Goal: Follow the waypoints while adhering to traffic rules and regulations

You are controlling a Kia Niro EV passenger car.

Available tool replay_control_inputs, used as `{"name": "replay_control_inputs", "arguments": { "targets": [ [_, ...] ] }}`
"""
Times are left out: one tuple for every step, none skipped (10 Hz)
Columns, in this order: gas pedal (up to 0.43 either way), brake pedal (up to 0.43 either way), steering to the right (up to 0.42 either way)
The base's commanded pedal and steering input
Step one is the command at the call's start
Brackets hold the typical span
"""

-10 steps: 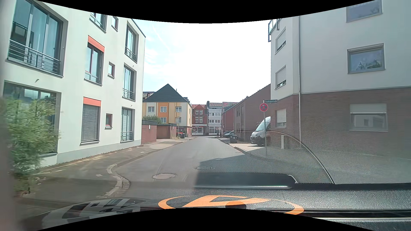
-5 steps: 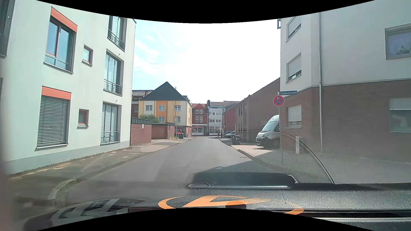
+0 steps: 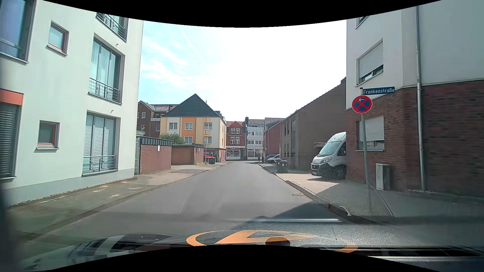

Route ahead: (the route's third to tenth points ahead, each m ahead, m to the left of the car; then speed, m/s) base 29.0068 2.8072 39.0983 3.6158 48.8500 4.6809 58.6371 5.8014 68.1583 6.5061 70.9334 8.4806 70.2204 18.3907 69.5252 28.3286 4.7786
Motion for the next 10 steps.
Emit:
{"name": "replay_control_inputs", "arguments": {
  "targets": [
    [0.059,0.000,-0.014],
    [0.059,0.000,-0.014],
    [0.059,0.000,-0.016],
    [0.059,0.000,-0.018],
    [0.059,0.000,-0.020],
    [0.059,0.000,-0.023],
    [0.059,0.000,-0.024],
    [0.059,0.000,-0.024],
    [0.059,0.000,-0.024],
    [0.059,0.000,-0.024]
  ]
}}
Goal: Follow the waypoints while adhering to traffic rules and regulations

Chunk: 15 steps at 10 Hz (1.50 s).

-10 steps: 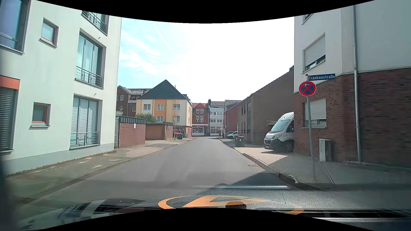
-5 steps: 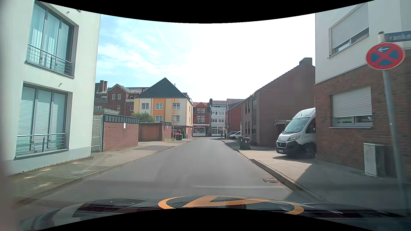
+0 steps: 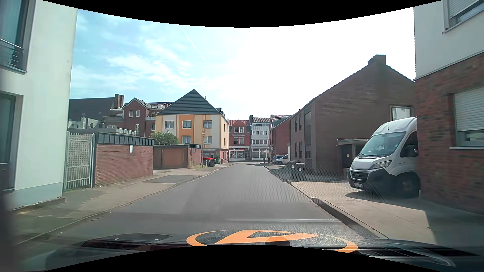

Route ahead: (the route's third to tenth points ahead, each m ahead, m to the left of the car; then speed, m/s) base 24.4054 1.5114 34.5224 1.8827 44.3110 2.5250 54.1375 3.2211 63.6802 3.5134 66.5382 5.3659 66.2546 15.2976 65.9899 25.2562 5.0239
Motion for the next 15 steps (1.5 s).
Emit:
{"name": "replay_control_inputs", "arguments": {
  "targets": [
    [0.059,0.000,-0.024],
    [0.059,0.000,-0.024],
    [0.059,0.000,-0.022],
    [0.059,0.000,-0.020],
    [0.047,0.000,-0.019],
    [0.047,0.000,-0.018],
    [0.047,0.000,-0.018],
    [0.047,0.000,-0.017],
    [0.047,0.000,-0.014],
    [0.047,0.000,-0.012],
    [0.039,0.000,-0.009],
    [0.039,0.000,-0.009],
    [0.039,0.000,-0.009],
    [0.039,0.000,-0.008],
    [0.039,0.000,-0.007]
  ]
}}
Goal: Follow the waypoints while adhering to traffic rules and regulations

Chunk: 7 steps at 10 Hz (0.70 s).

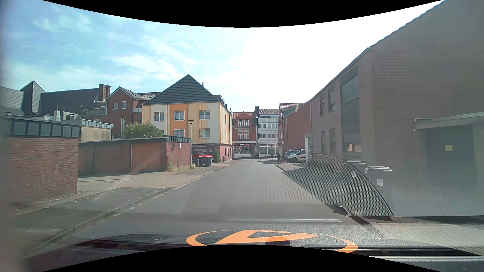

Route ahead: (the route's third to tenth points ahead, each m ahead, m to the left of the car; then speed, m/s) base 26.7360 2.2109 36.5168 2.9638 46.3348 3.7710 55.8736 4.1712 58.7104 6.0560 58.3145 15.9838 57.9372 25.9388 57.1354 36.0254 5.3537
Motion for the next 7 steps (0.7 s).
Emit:
{"name": "replay_control_inputs", "arguments": {
  "targets": [
    [0.039,0.000,-0.006],
    [0.039,0.000,-0.005],
    [0.039,0.000,-0.004],
    [0.039,0.000,-0.002],
    [0.039,0.000,-0.001],
    [0.039,0.000,-0.001],
    [0.039,0.000,-0.001]
  ]
}}
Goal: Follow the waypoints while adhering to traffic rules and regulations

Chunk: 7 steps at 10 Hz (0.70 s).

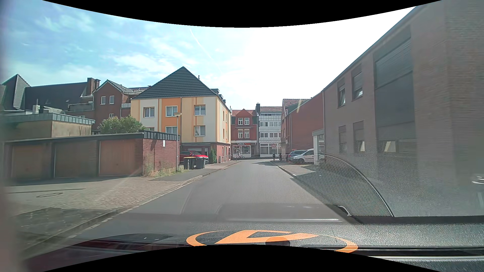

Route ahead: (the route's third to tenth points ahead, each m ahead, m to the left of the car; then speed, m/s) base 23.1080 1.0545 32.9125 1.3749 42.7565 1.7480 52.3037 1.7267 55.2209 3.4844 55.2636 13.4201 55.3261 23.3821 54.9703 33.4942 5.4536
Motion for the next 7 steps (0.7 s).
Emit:
{"name": "replay_control_inputs", "arguments": {
  "targets": [
    [0.039,0.000,0.000],
    [0.039,0.000,0.003],
    [0.039,0.000,0.006],
    [0.028,0.000,0.010],
    [0.028,0.000,0.010],
    [0.028,0.000,0.010],
    [0.028,0.000,0.010]
  ]
}}
